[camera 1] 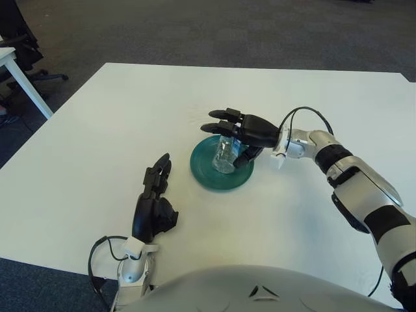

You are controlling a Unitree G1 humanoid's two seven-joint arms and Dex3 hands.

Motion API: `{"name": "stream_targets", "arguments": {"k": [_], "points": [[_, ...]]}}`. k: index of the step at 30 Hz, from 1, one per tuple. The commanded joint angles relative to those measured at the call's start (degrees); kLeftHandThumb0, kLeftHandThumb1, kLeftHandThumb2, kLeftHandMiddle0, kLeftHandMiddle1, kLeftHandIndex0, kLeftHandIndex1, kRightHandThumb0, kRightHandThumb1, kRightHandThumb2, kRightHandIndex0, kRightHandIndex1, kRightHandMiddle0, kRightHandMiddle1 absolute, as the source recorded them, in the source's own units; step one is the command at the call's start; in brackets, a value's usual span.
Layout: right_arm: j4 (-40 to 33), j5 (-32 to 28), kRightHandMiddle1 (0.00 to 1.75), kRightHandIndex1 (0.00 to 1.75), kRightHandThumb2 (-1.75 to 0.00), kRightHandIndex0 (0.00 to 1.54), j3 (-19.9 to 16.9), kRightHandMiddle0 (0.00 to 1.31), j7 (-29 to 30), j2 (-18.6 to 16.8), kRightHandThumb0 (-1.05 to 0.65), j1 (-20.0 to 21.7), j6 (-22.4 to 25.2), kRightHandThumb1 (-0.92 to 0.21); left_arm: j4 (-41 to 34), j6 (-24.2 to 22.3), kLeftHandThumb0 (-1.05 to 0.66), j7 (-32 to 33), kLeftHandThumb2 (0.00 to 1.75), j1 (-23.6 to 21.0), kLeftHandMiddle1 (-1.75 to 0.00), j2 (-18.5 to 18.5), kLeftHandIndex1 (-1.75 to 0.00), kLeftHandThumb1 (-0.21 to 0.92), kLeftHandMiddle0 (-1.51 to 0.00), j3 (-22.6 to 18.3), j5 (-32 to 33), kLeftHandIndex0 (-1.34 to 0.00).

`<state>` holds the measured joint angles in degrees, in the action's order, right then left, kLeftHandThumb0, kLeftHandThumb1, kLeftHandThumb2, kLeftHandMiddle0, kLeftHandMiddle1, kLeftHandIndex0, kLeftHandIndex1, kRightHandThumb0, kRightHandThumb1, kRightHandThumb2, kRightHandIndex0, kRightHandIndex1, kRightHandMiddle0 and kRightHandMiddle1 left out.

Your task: Put the bottle into the plate.

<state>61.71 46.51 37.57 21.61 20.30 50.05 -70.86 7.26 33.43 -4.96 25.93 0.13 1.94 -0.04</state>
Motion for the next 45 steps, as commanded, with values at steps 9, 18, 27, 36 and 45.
{"name": "stream_targets", "arguments": {"k": [9, 18, 27, 36, 45], "points": [[1.5, -11.1, 0.00, 0.00, -0.72, 0.00, -5.3, 0.00, -9.1, -3.0, -1.05, -4.3, -0.2, -0.92, 9.4, -2.7, -0.98, 1.9, 1.10, -5.3, 0.00, -0.2, -0.49, 0.92, -0.23, -1.1, -0.3, 0.00], [2.8, -26.6, 0.00, 0.00, -0.80, 0.00, -10.9, 0.00, -23.6, -7.3, -1.05, -9.3, 3.0, -0.92, 11.0, -2.8, -0.96, 1.9, 1.09, -7.9, 0.00, -0.8, -0.49, 0.92, -0.23, -1.4, 0.3, 0.00], [1.6, -50.4, 0.02, 0.00, -0.86, 0.00, -22.7, 0.03, -44.4, -14.6, -1.05, -14.0, 14.7, -0.92, 12.1, -3.4, -0.96, 3.2, 1.09, -10.6, 0.00, -1.1, -0.47, 0.92, -0.23, -1.9, 0.1, 0.00], [-8.3, -72.0, 0.54, 0.03, -0.74, 0.22, -35.5, 0.01, -54.1, -20.4, -1.05, -24.3, 31.6, -0.92, 11.1, -2.7, -0.95, 9.0, 1.08, -12.4, 0.00, -1.3, -0.58, 0.92, -0.22, -3.0, -3.6, 0.00], [-10.8, -75.1, 0.89, 0.09, -0.66, 0.54, -43.1, 0.10, -47.9, -22.3, -0.90, -25.7, 37.6, -0.92, 11.5, -1.8, -0.90, 12.5, 1.04, -13.7, -0.02, -2.2, -0.84, 0.92, -0.29, -3.9, -3.1, -0.03]]}}
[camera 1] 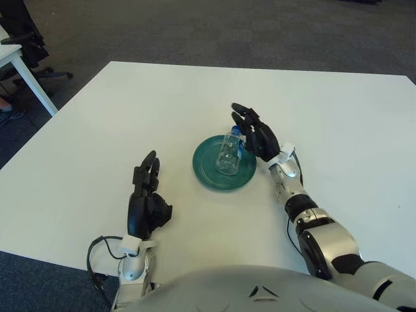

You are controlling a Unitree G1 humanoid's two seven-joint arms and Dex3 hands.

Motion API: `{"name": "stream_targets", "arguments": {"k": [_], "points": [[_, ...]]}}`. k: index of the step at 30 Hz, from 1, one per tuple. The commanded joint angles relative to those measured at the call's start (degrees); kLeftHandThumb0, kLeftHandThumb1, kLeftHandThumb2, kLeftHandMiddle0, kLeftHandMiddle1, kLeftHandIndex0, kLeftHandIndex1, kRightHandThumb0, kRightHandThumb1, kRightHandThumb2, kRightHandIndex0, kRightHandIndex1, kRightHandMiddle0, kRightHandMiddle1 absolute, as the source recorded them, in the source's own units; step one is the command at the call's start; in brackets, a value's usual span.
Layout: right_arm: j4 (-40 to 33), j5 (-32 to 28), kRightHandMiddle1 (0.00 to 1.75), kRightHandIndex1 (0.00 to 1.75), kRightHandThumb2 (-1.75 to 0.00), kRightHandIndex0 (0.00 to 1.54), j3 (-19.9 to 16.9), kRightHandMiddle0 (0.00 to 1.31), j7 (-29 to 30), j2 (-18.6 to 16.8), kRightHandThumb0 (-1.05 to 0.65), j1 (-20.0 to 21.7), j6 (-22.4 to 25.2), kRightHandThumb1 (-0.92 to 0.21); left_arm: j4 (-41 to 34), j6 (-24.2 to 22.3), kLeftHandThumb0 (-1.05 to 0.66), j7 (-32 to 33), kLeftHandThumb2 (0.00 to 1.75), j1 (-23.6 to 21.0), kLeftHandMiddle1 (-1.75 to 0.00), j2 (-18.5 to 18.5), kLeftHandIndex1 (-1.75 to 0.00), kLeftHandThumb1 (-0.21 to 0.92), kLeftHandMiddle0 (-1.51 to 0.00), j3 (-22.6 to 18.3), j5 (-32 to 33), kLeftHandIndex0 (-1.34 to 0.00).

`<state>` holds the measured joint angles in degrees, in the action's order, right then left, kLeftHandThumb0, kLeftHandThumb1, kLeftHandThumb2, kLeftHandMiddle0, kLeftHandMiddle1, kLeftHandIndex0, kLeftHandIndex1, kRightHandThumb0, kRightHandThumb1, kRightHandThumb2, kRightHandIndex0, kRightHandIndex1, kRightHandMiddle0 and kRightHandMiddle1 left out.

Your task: Put the bottle into the plate.

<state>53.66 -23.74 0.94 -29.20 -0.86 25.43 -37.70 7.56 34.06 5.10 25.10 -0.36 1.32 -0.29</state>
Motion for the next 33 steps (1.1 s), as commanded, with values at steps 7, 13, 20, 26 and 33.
{"name": "stream_targets", "arguments": {"k": [7, 13, 20, 26, 33], "points": [[-0.8, 0.3, 0.95, 0.14, -0.62, 0.66, -7.9, 0.17, 7.3, -0.5, -0.81, -1.2, 0.4, -0.92, 13.2, -0.9, -0.86, 1.1, 1.02, -15.4, -0.04, -3.5, -0.90, 0.92, -0.35, -3.9, -0.7, -0.10], [0.5, 2.7, 0.98, 0.27, -0.61, 0.67, -8.9, 0.18, 8.3, 1.4, -0.76, -1.7, -2.3, -0.92, 13.9, -0.7, -0.86, -0.3, 1.01, -16.7, -0.05, -4.3, -0.92, 0.92, -0.38, -4.4, 1.5, -0.13], [0.2, 5.0, 1.02, 0.63, -0.57, 0.57, -9.4, 0.18, 9.2, 1.7, -0.70, -2.0, -3.7, -0.92, 8.3, -6.9, -0.86, 0.3, 0.98, -15.5, -0.06, -3.6, -0.92, 0.92, -0.42, -4.3, 3.6, -0.15], [0.3, 6.3, 1.07, 0.75, -0.56, 0.55, -10.1, 0.18, 9.6, 2.3, -0.68, -1.9, -4.8, -0.92, 10.0, -7.8, -0.86, 0.9, 0.95, -15.8, -0.06, -2.8, -0.91, 0.92, -0.44, -4.2, 4.5, -0.14], [2.3, 6.3, 1.12, 0.81, -0.57, 0.53, -11.8, 0.17, 9.0, 3.8, -0.67, -2.1, -5.9, -0.92, 11.8, -7.5, -0.84, 0.4, 0.93, -16.4, -0.05, -3.2, -0.91, 0.92, -0.45, -4.6, 5.7, -0.15]]}}
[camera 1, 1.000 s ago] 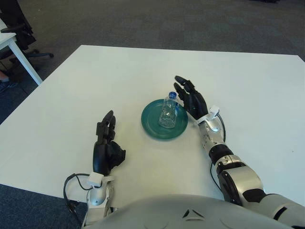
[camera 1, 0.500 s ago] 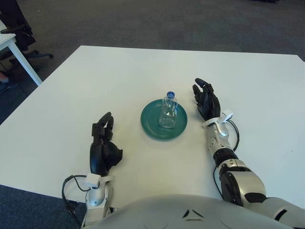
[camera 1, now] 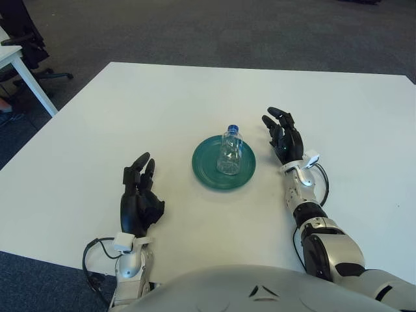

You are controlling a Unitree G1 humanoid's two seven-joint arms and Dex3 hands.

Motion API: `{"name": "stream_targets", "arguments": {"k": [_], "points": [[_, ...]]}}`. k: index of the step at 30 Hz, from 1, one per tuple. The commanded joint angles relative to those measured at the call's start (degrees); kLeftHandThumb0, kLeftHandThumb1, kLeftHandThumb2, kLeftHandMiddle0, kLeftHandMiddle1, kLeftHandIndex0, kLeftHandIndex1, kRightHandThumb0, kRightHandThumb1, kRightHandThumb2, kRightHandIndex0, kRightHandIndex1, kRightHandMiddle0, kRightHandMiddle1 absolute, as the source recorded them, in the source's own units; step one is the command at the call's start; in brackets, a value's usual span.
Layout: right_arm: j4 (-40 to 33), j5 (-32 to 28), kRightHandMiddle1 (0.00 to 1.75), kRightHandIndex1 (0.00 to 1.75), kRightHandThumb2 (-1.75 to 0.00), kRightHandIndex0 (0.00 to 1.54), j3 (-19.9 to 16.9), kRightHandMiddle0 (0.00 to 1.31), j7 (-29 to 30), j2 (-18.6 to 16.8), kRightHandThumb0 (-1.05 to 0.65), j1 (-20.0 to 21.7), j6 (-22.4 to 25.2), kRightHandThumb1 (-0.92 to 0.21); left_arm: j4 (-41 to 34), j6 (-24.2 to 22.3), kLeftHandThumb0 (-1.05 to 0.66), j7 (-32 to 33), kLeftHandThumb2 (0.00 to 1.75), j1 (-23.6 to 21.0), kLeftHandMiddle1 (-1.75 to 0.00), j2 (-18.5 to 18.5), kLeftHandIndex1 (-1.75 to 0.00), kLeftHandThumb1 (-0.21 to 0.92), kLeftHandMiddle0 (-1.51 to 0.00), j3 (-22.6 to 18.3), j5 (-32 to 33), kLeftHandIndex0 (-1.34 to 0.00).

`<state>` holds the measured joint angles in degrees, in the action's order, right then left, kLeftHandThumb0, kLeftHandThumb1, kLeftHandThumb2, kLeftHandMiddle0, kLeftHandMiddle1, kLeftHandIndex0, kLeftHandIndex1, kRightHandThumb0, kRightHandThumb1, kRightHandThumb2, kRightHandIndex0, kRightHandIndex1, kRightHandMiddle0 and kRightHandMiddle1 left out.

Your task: Put the bottle into the plate.

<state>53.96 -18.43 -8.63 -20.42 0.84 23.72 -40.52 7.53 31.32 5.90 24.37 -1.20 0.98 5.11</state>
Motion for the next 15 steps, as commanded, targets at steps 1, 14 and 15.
{"name": "stream_targets", "arguments": {"k": [1, 14, 15], "points": [[2.3, 1.0, 1.12, 0.82, -0.57, 0.53, -2.4, 0.17, 0.2, 2.3, -0.67, -0.6, -3.2, -0.92, 11.9, -4.6, -0.84, -0.4, 0.93, -15.7, -0.05, -2.5, -0.91, 0.92, -0.45, -4.3, 0.4, -0.15], [3.7, 2.6, 1.16, 0.86, -0.59, 0.50, -3.5, 0.17, 3.1, 0.2, -0.66, -3.4, -6.3, -0.92, 13.6, -2.3, -0.85, -1.8, 0.90, -16.7, -0.04, -3.8, -0.91, 0.92, -0.45, -4.4, 1.8, -0.16], [3.7, 2.8, 1.15, 0.86, -0.60, 0.49, -3.5, 0.15, 3.5, -0.1, -0.66, -3.7, -6.5, -0.92, 13.4, -2.3, -0.86, -2.0, 0.90, -16.8, -0.05, -4.0, -0.91, 0.92, -0.46, -4.4, 1.9, -0.17]]}}
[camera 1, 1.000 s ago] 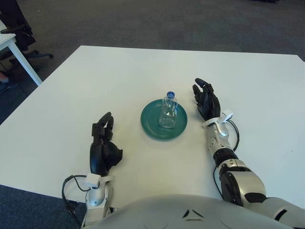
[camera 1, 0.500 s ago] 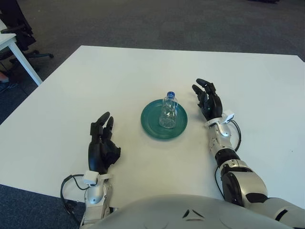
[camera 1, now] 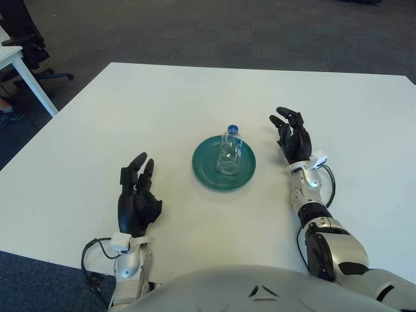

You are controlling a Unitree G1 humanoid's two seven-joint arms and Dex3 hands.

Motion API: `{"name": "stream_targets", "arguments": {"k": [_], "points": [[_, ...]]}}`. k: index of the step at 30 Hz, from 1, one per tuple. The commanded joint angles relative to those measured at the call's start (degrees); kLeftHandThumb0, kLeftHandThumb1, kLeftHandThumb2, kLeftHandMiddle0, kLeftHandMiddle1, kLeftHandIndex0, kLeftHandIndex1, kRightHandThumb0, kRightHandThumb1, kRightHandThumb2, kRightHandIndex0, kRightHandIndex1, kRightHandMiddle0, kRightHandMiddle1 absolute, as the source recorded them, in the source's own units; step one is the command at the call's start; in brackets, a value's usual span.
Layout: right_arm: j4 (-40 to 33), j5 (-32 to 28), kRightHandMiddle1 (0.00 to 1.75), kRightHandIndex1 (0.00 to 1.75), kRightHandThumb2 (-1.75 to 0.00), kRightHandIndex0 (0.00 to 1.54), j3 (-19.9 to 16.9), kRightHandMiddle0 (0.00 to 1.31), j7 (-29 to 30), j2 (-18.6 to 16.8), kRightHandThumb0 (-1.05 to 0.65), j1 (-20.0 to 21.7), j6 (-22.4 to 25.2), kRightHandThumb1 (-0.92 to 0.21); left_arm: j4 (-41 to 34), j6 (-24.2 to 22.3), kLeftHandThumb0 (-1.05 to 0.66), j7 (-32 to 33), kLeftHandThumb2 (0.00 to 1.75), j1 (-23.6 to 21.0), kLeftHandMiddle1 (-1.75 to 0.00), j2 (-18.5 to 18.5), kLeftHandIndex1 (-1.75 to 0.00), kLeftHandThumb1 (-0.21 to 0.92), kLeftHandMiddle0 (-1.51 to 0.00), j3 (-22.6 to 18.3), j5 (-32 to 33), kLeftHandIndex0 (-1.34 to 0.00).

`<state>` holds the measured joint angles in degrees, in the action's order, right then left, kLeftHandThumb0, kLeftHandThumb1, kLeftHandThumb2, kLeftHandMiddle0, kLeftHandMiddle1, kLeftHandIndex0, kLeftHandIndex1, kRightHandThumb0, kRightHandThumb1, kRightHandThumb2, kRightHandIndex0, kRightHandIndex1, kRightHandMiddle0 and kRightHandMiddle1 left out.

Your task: Put the bottle into the plate.

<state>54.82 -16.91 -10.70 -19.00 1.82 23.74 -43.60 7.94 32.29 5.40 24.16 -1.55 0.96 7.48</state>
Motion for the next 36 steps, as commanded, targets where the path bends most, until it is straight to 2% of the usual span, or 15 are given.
{"name": "stream_targets", "arguments": {"k": [1, 5, 17, 22, 30, 36], "points": [[2.9, 1.4, 1.15, 0.87, -0.60, 0.49, -1.5, 0.15, 2.3, -1.2, -0.65, -3.9, -3.6, -0.92, 12.9, -3.3, -0.86, -1.6, 0.90, -16.7, -0.05, -3.7, -0.91, 0.92, -0.47, -4.3, -0.4, -0.17], [2.7, 2.1, 1.14, 0.86, -0.61, 0.47, -1.3, 0.11, 3.0, -1.6, -0.66, -4.8, -3.8, -0.92, 12.9, -3.2, -0.87, -2.5, 0.88, -17.8, -0.06, -4.2, -0.91, 0.92, -0.49, -4.2, 0.3, -0.18], [1.8, 1.7, 1.00, 0.62, -0.54, 0.39, -1.5, 0.04, 2.1, -0.2, -0.67, -7.4, -3.5, -0.92, 16.4, -3.2, -0.87, -4.9, 0.80, -23.8, -0.06, -5.8, -0.93, 0.92, -0.52, -4.6, 1.6, -0.24], [2.0, 1.5, 1.00, 0.57, -0.53, 0.34, -2.1, 0.05, 2.7, 0.0, -0.67, -7.7, -4.0, -0.92, 17.0, -2.7, -0.87, -5.0, 0.83, -24.1, -0.04, -6.0, -0.90, 0.92, -0.50, -3.6, 0.0, -0.19], [1.8, 1.4, 1.01, 0.52, -0.55, 0.32, -2.7, 0.06, 3.0, 0.0, -0.68, -8.3, -5.1, -0.92, 16.5, -4.4, -0.83, -2.7, 0.85, -25.2, -0.01, -5.6, -0.87, 0.92, -0.44, -1.9, -3.4, -0.13], [0.5, 2.2, 1.01, 0.50, -0.55, 0.33, -2.3, 0.05, 3.9, -0.7, -0.69, -9.8, -5.7, -0.92, 19.3, -4.7, -0.79, -0.9, 0.83, -29.9, 0.00, -3.9, -0.86, 0.92, -0.40, 0.0, -5.7, -0.10]]}}
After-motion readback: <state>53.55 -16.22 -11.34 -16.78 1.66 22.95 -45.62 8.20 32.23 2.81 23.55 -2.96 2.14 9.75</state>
